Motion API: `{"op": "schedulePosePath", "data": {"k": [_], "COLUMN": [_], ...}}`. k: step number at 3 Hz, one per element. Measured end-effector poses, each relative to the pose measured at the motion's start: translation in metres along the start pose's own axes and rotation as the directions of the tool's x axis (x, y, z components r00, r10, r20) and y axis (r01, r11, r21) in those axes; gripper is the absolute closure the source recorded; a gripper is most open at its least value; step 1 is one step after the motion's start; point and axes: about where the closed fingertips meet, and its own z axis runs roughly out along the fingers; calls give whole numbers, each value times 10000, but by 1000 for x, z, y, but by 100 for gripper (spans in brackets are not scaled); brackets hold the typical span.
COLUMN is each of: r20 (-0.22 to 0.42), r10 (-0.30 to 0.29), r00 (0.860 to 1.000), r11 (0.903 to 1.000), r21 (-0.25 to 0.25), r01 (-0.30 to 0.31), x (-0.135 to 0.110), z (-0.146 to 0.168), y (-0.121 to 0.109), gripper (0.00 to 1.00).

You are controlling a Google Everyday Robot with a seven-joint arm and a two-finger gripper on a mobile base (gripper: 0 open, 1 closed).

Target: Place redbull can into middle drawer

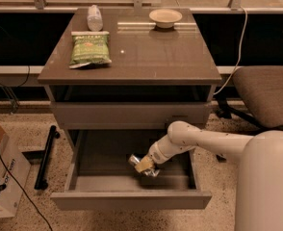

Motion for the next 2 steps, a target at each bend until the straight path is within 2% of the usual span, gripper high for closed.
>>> {"op": "schedulePosePath", "data": {"k": [1, 2], "r20": [-265, -313], "r10": [678, 747], "r00": [9973, 9967], "r11": [9977, 9972], "r21": [-28, -59], "r01": [-679, -749], "x": [20, 23], "z": [16, 19], "y": [-10, -10], "gripper": [29, 6]}}
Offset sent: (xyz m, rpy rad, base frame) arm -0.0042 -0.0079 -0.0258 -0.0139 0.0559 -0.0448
